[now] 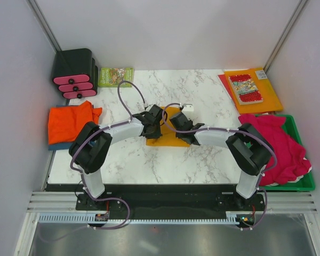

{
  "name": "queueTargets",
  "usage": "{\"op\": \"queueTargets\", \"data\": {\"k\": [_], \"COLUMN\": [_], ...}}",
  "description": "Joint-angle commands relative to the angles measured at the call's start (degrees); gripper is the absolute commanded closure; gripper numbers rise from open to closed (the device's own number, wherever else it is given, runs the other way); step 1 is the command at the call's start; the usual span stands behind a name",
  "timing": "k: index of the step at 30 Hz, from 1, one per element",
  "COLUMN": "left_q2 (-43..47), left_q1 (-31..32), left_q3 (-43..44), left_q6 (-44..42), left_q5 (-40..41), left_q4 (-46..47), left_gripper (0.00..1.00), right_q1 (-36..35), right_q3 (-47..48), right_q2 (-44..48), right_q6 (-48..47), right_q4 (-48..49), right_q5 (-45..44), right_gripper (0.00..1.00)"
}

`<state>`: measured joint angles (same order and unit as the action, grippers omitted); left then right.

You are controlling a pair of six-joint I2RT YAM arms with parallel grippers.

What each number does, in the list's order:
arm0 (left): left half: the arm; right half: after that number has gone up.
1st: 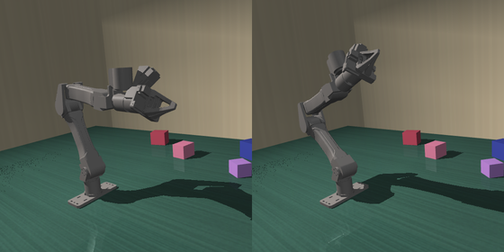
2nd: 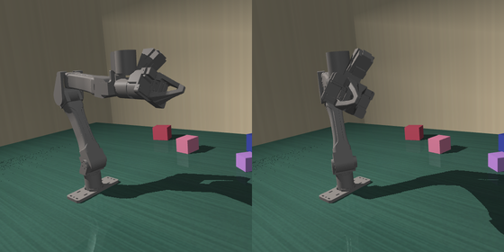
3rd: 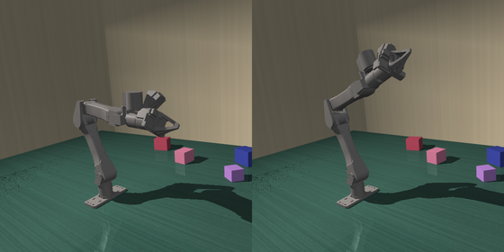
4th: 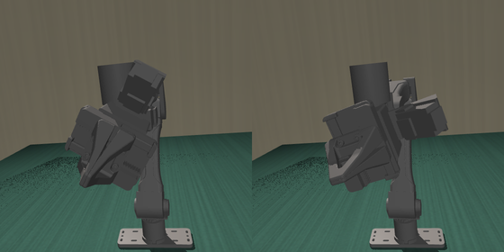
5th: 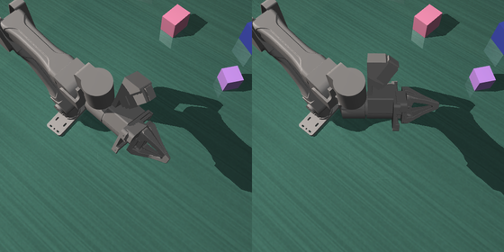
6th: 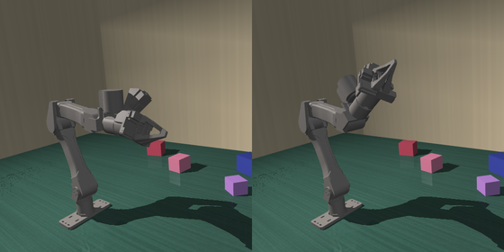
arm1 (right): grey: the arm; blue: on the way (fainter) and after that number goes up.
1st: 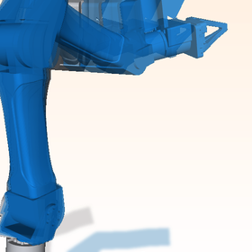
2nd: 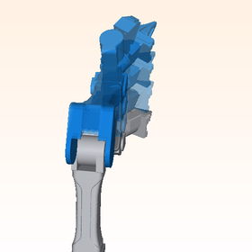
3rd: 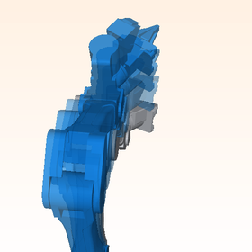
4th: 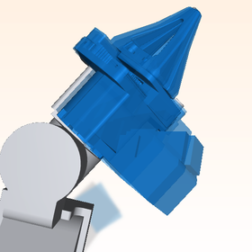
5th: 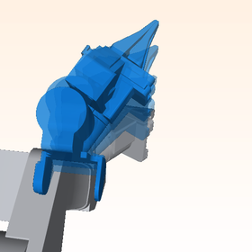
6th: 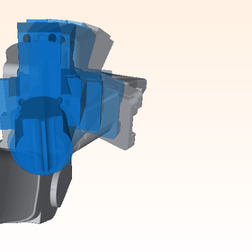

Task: Fold and stack the t-shirts
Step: Smooth out wrinkles on the folded tshirt

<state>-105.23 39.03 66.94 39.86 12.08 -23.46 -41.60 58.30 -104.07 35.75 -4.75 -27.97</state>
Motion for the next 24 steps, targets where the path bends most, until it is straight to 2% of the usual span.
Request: {"op": "queueTargets", "data": {"k": [1, 3, 4, 5, 6, 7, 8, 10, 12, 13, 14, 15, 24], "left_q2": [3.63, 4.86, 5.29, 5.82, 7.31, 8.02, 8.55, 8.9, 7.59, 6.8, 6.1, 5.39, 1.17], "left_q1": [1.05, 1.05, 1.05, 1.05, 1.05, 0.97, 0.88, 0.53, 0.26, 0.09, 0.09, 0.0, -0.44], "left_q3": [-3.04, -2.0, -1.2, -0.32, 1.34, 2.22, 3.1, 6.35, 9.59, 10.4, 11.1, 12.15, 11.12], "left_q6": [2.59, 2.16, 1.81, 1.46, 1.02, 0.32, -0.21, -2.23, -3.29, -4.34, -4.7, -4.96, -4.52], "left_q5": [2.34, 3.56, 4.18, 4.62, 5.75, 6.37, 6.82, 7.17, 6.82, 6.82, 6.65, 6.38, 4.8], "left_q4": [-2.64, -2.99, -3.69, -3.96, -3.96, -3.78, -3.61, -3.17, -3.08, -3.08, -3.25, -3.17, -2.47], "left_gripper": [0.89, 0.89, 0.86, 0.82, 0.77, 0.68, 0.64, 0.57, 0.56, 0.55, 0.56, 0.56, 0.56], "right_q1": [-1.11, -1.11, -1.02, -1.11, -0.94, -0.93, -0.59, 0.38, 1.17, 1.78, 2.05, 2.31, 7.24], "right_q3": [-3.2, -1.45, -0.13, 1.36, 4.42, 6.1, 7.77, 12.52, 16.74, 17.8, 18.59, 20.08, 27.91], "right_q2": [2.91, 3.52, 3.7, 4.05, 4.4, 4.66, 4.93, 3.8, 2.13, 0.12, -1.03, -2.26, -14.57], "right_q6": [2.13, 1.61, 1.08, 0.38, -1.54, -2.34, -3.39, -5.68, -7.43, -7.71, -7.97, -8.23, -8.59], "right_q4": [-2.01, -3.15, -4.03, -5.51, -5.96, -6.4, -7.28, -8.16, -8.95, -9.31, -9.31, -9.22, -9.75], "right_q5": [-0.51, -2.35, -3.23, -3.93, -5.33, -5.87, -6.05, -5.52, -4.12, -3.94, -3.94, -3.5, -1.57], "right_gripper": [1.0, 1.0, 0.96, 0.81, 0.74, 0.67, 0.59, 0.55, 0.6, 0.7, 0.92, 1.0, 1.0]}}
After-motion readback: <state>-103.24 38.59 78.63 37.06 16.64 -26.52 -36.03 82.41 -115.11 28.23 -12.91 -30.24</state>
